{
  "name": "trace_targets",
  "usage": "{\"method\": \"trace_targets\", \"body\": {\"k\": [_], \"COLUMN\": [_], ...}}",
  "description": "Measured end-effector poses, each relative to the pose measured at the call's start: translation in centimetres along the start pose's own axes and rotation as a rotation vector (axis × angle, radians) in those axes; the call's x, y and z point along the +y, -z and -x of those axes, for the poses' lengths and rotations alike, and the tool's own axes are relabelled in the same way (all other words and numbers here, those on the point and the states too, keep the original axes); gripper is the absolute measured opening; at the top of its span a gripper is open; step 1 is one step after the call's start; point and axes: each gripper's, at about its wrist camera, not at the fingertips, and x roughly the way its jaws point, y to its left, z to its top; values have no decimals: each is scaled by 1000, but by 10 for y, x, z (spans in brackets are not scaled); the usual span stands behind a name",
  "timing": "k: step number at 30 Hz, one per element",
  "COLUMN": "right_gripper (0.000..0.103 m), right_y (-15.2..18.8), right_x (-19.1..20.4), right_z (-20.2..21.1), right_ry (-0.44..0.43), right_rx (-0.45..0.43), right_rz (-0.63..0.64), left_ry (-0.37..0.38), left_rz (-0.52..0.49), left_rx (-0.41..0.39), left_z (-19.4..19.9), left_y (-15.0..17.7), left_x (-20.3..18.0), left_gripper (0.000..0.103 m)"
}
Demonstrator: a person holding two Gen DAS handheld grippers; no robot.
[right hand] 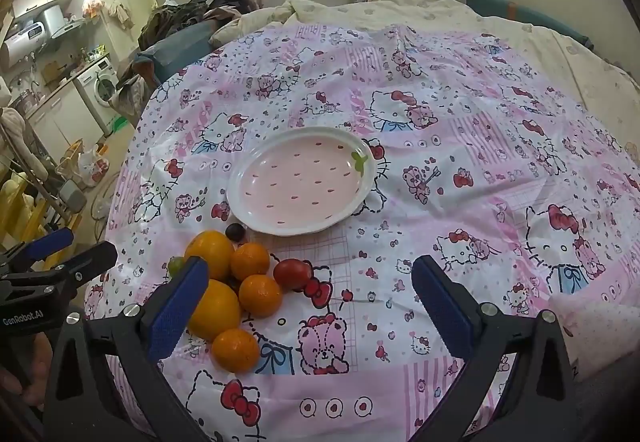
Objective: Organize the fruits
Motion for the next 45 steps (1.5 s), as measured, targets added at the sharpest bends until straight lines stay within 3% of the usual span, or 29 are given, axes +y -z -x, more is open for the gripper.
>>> {"method": "trace_targets", "body": {"k": [45], "right_gripper": [103], "right_y": [-2], "right_x": [-1], "right_z": [2], "right_ry": [1], "right_rx": [4], "right_rz": [-6], "left_ry": [-10], "left_rz": [-3], "left_rx": [-2], "left_z": [0], "left_y": [-2], "left_x": [-1], "left_gripper": [103]}}
